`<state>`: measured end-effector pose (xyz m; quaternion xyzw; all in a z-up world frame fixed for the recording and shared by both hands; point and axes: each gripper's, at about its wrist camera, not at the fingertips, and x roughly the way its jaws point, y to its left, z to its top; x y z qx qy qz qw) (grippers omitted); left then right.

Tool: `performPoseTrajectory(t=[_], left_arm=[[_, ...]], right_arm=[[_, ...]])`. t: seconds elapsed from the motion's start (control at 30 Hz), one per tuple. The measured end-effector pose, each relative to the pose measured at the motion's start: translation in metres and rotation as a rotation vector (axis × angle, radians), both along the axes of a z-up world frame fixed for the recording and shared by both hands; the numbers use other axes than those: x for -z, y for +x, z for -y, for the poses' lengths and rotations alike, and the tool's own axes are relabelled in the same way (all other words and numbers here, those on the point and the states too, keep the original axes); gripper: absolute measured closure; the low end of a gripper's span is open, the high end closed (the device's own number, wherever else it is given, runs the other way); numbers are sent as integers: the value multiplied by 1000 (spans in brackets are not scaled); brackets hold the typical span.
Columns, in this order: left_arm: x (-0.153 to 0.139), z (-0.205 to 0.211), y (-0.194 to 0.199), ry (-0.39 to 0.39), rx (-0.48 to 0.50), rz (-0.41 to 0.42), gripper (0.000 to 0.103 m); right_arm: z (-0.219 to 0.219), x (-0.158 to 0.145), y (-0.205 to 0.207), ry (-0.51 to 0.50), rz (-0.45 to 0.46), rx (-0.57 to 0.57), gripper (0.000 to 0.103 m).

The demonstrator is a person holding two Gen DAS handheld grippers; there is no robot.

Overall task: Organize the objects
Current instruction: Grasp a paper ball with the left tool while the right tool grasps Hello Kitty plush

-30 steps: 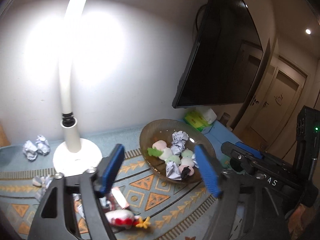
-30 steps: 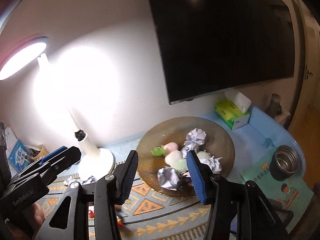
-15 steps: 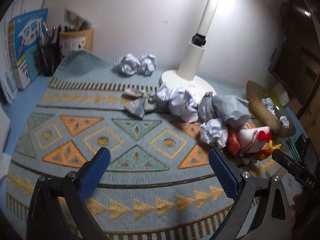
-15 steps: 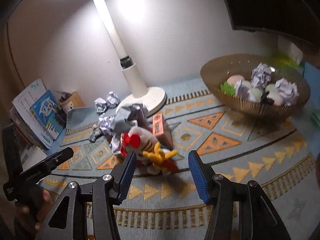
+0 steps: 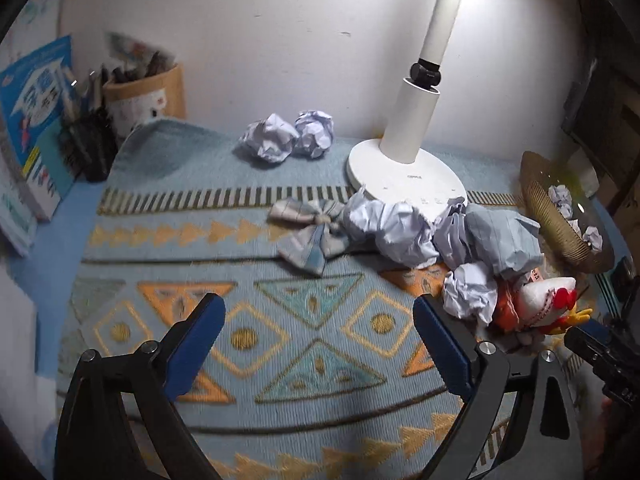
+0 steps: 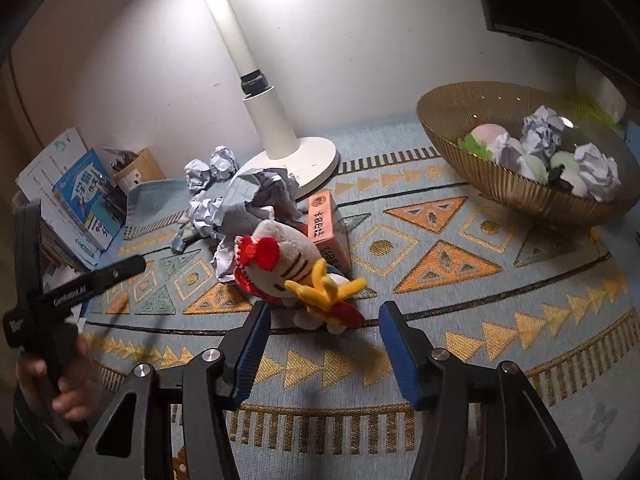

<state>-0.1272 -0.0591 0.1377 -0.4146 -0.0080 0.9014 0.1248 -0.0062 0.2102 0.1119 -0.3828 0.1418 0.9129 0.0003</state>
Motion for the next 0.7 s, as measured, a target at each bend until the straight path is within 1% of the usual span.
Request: performPoseTrajectory(t=[0.03,0.07,0.1,0.17,0.2,0.23,0.3,0.33,0.37,0.43,0.5,0.53,0.57,0.6,0.63,0.67,0.7], left_arm=[[-4,-3,-8,-4,23,-20,8],[-5,-9,-15,1,64,-33,8],[-4,-16,-23,11,119,-28,8],[3,-33,-37,-3,174,-20,9],[6,-42,-42,-24,196,-27,15],[10,-51,-46,-50,221,-33,18],[19,-65,-52,-106,249,-37,30],[23,-71,-54,-122,262,-34,34],[25,-74,-55,-122,272,-30,38],[24,-74,-55,-107,277,-51,42],[22,-75,-52,-102,281,-65,52],[21,-75,-51,-101,280,-69,55],[19,-74,-49,-97,280,-71,65],[18,-73,-48,-90,276,-72,71],[15,-71,-46,-80,272,-70,80],[12,-69,-44,-70,266,-67,81],[8,-67,-41,-52,261,-73,81]], right_arm=[[3,-5,-2,16,-10,-9,38],[5,-9,-4,32,-23,-18,38],[8,-11,-7,48,-30,-27,38],[9,-7,-15,69,-20,-24,38],[9,-3,-19,64,-6,-26,38],[8,2,-22,50,4,-32,38],[6,8,-25,31,16,-38,38],[6,10,-27,32,20,-42,38],[6,12,-29,37,26,-45,38],[7,17,-34,42,55,-58,38],[8,24,-39,47,78,-60,38],[9,26,-40,44,83,-65,42],[10,29,-40,37,83,-71,48],[11,31,-40,35,86,-77,57],[11,31,-39,47,85,-70,61],[11,30,-37,50,82,-67,67],[10,29,-35,42,80,-67,76]])
